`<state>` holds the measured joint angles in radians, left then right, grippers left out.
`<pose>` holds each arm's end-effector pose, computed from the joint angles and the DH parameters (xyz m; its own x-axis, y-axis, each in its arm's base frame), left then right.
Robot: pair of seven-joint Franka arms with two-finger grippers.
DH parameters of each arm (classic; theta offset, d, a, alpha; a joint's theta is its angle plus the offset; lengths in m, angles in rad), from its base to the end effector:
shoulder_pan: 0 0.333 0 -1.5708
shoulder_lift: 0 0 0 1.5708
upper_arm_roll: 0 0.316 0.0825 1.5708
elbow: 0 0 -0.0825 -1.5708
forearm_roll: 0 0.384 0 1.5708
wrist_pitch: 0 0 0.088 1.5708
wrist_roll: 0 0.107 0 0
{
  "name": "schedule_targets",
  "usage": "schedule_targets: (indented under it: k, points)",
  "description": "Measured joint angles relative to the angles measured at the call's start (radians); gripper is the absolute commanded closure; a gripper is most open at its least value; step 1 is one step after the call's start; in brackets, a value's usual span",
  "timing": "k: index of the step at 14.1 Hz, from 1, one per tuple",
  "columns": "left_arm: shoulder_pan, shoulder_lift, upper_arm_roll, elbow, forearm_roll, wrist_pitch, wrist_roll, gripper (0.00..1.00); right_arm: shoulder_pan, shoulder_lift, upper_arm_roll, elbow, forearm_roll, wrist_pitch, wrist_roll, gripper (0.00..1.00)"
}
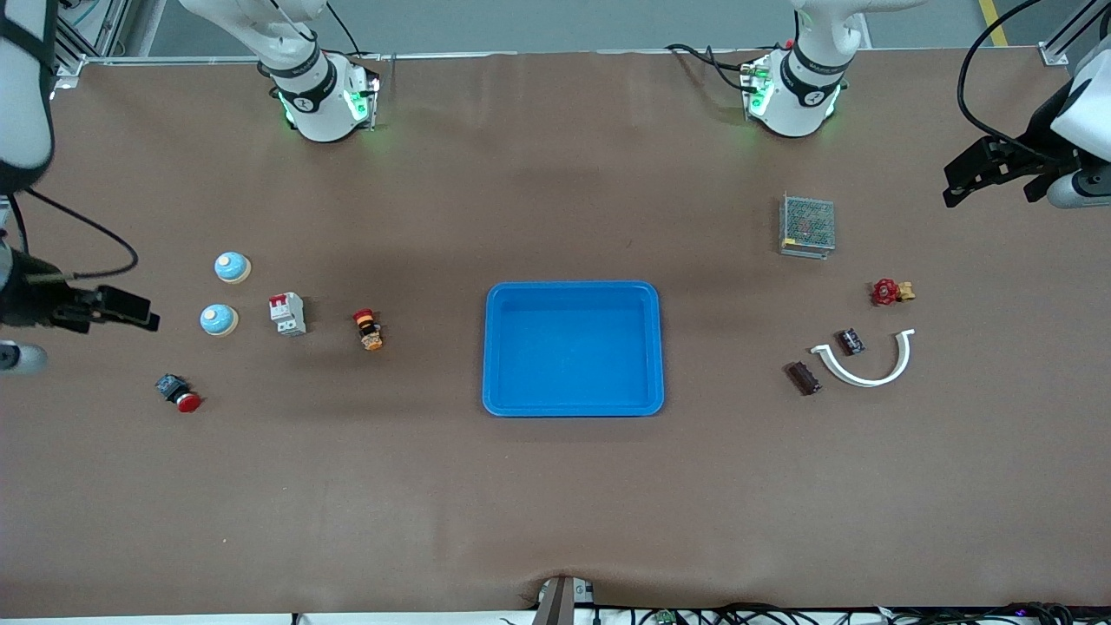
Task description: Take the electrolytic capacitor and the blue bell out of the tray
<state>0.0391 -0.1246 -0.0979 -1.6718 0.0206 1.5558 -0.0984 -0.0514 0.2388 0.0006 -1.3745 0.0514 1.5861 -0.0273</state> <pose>0.5127 -0.0313 0.6418 0.9991 0.0405 0.0112 0.0408 -0.9987 -0.0318 0.6266 -0.0265 0.5774 0.9994 -0.0243 -0.0258 -0.0256 -0.9983 -0.0522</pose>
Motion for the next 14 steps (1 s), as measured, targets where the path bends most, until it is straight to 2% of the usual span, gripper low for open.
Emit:
schedule_targets:
  k: [7,14]
  points:
    - [0.000,0.000,-0.003,0.020,0.000,-0.025,0.000,0.00,0.025,-0.154,-0.029,-0.006,0.000,-0.093,0.037,0.00]
    - [0.000,0.000,-0.002,0.028,0.000,-0.048,-0.001,0.00,0.031,-0.278,-0.026,-0.139,0.000,-0.042,0.048,0.00]
